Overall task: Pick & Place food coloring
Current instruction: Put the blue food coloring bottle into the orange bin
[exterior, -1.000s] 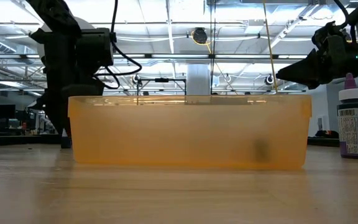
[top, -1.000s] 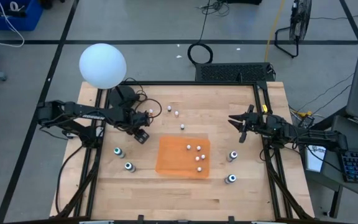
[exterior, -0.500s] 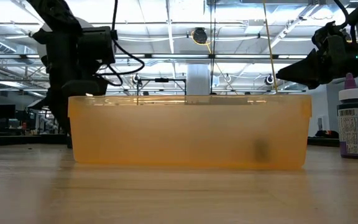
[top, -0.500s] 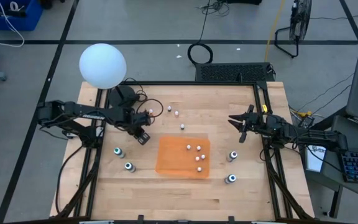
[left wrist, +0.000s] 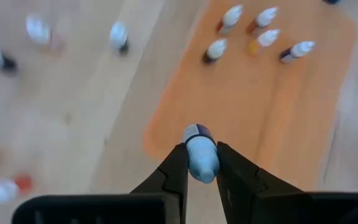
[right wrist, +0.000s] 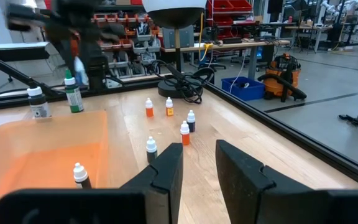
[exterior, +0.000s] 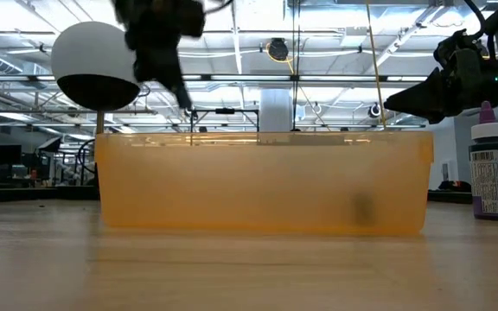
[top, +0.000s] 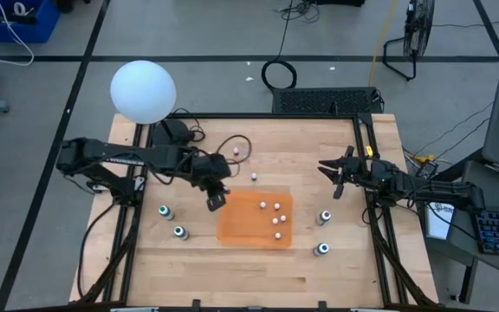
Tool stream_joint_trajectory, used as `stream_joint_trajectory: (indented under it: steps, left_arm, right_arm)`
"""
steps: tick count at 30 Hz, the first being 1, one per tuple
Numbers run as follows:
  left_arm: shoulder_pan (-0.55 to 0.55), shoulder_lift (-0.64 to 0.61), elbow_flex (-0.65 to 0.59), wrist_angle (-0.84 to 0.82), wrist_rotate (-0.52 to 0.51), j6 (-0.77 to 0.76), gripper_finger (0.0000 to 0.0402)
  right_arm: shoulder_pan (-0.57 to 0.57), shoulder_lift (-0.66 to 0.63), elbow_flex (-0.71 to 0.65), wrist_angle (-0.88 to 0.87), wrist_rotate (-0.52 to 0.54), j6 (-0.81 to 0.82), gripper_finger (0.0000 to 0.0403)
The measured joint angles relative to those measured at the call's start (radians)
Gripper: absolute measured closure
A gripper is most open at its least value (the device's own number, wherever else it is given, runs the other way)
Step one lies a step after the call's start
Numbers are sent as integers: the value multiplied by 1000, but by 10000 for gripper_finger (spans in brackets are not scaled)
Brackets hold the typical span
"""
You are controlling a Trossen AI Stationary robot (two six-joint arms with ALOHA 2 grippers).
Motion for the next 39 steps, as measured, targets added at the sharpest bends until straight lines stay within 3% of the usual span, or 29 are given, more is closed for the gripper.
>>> stream_joint_trajectory:
  steps: [4, 8, 14, 19, 31, 39]
  left_arm:
    - [-51, 133, 177, -80, -77, 112, 339]
    - [-55, 299, 304, -154, -82, 220, 340]
    - [-30, 493, 409, -58, 7, 398, 340]
    - [-10, 604, 466, -112, 13, 432, 333]
    - [17, 691, 472, -178, 16, 400, 335]
    - [14, 693, 457, -187, 19, 346, 279]
  right_arm:
    - [0, 0, 0, 0, 0, 0, 318]
    - [0, 2, 0, -2, 0, 0, 316]
    - [0, 3, -1, -3, 0, 0, 318]
    - [0, 3, -1, -2, 0, 0, 317]
    - [0, 3, -1, -2, 0, 0, 318]
    - [0, 3, -1, -2, 0, 0, 316]
